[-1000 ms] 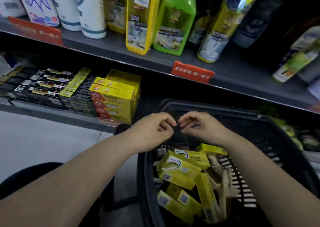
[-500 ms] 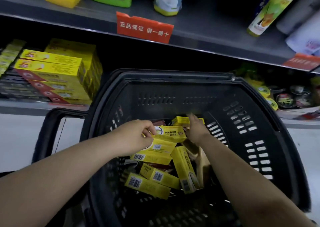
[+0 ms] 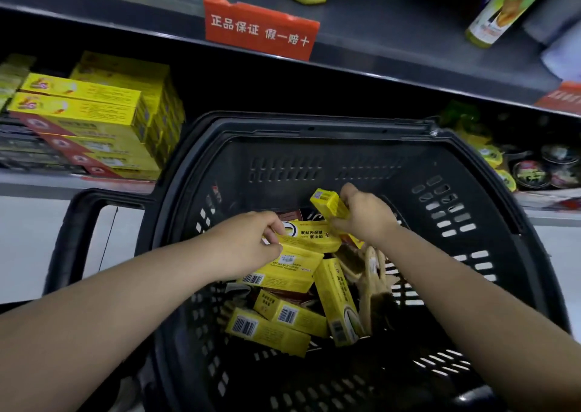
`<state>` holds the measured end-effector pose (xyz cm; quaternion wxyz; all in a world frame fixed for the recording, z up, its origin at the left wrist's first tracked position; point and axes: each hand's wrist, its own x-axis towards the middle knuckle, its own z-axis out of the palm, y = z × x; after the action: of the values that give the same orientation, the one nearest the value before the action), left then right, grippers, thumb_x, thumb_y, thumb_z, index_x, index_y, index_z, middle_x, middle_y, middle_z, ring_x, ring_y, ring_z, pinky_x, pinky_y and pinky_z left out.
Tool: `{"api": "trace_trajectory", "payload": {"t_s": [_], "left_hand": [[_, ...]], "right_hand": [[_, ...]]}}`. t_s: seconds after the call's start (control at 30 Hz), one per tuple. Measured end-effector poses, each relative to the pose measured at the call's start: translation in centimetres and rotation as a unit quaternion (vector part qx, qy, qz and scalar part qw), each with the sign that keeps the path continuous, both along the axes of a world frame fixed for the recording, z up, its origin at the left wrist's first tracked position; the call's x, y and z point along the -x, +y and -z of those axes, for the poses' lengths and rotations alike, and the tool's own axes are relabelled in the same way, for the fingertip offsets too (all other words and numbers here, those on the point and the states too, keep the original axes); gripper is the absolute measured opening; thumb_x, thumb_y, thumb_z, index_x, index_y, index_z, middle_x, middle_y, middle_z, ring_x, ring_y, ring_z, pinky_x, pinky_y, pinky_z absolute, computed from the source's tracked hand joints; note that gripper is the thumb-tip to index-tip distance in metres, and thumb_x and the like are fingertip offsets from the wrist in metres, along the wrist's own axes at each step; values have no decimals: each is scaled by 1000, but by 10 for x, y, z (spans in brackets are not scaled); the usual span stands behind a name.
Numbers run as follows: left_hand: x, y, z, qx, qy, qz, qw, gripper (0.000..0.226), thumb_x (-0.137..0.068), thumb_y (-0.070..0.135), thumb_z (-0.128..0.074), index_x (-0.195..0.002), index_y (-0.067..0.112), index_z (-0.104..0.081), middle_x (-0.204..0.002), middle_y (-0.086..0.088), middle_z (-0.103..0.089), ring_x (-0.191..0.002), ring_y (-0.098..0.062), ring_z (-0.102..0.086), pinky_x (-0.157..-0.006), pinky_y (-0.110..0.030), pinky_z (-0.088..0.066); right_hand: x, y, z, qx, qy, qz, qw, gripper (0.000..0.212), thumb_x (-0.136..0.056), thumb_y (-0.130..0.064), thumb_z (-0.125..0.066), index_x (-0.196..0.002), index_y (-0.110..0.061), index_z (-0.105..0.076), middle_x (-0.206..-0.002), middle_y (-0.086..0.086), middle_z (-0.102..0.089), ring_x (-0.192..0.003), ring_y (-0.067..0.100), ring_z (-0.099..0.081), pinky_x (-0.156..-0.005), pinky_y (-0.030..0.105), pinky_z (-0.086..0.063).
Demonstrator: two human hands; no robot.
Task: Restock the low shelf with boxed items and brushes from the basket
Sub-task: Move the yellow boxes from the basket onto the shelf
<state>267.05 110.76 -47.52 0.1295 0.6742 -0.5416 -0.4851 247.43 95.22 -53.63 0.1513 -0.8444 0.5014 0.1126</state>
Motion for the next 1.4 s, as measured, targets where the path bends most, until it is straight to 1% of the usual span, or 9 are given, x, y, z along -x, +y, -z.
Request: {"api": "trace_trajectory", "payload": {"t_s": [0.17, 0.3, 0.4, 0.53, 0.77, 1.0, 1.07, 1.2, 1.4], "left_hand": [[2, -1, -11, 27, 9, -25, 999, 71, -85, 43, -63, -144, 27, -26, -142, 1, -40, -123, -14, -46, -99, -25, -39], [-3, 0, -27, 46, 112, -77, 990, 65, -78, 34, -73, -132, 28, -37, -114, 5, -59, -99, -11, -62, -87, -33, -53], [-19, -1, -42, 28, 203, -136, 969, 43, -84, 17, -65, -124, 23, -52, -93, 9, -63, -77, -8, -64, -67, -20, -53], [-59, 3, -64, -18, 284, -142, 948, 35, -87, 14, -58, -121, 24, -56, -92, -8, -66, -77, -19, -60, -65, -30, -47], [-133, 18, -85, 10, 255, -231, 939, 39, -74, 51, -62, -101, 24, -67, -93, -3, -72, -78, -17, -63, -68, -28, -51], [-223, 8, -45, 156, 172, -568, 790, 20, -94, 17, -46, -79, 13, -59, -90, -12, -67, -70, -21, -59, -69, -31, -49], [-242, 11, -18, 151, 17, -555, 818, 11, -89, 12, -53, -94, 7, -61, -104, -17, -65, -81, -28, -61, -72, -34, -49], [-267, 18, 19, 127, -179, -463, 858, 58, -78, 22, -72, -128, 10, -46, -124, -19, -51, -112, -37, -49, -93, -42, -40], [-288, 11, 37, 100, -162, -391, 901, 109, -70, 28, -82, -150, 27, -8, -151, -16, -21, -133, -38, -31, -105, -49, -34]], "right_hand": [[-24, 34, -73, -226, -289, 131, 921, 62, -78, -29, -72, -126, -29, -33, -81, 8, -73, -73, 21, -70, -66, 32, -56], [-46, 54, -103, -282, -406, 186, 849, 49, -83, -27, -69, -124, -32, -43, -86, 5, -72, -72, 16, -72, -61, 21, -56], [-54, 57, -122, -211, -368, 114, 898, 40, -90, -35, -58, -127, -29, -44, -114, 7, -63, -93, 15, -69, -79, 29, -56], [-64, 59, -154, -84, -215, -136, 963, 78, -67, -58, -67, -135, -51, -31, -148, -19, -14, -135, 3, -20, -104, 17, -24], [-138, 67, -172, -43, -220, -185, 957, 33, -73, -32, -77, -100, -33, -58, -98, -12, -57, -91, 7, -55, -84, 37, -47], [-223, 68, -153, 15, -169, -157, 973, 39, -90, -50, -47, -117, -22, -50, -107, -3, -59, -94, 18, -57, -74, 31, -43], [-252, 66, -142, 23, -158, -151, 976, 35, -95, -38, -42, -118, -13, -49, -113, 7, -57, -100, 26, -55, -79, 33, -43], [-302, 58, -113, 81, -140, -134, 978, 33, -98, -31, -37, -118, -5, -44, -119, 14, -49, -111, 32, -46, -87, 39, -38], [-356, 17, -78, 83, -45, -117, 989, 36, -101, -27, -37, -132, -10, -39, -130, 17, -52, -117, 36, -51, -92, 38, -42]]}}
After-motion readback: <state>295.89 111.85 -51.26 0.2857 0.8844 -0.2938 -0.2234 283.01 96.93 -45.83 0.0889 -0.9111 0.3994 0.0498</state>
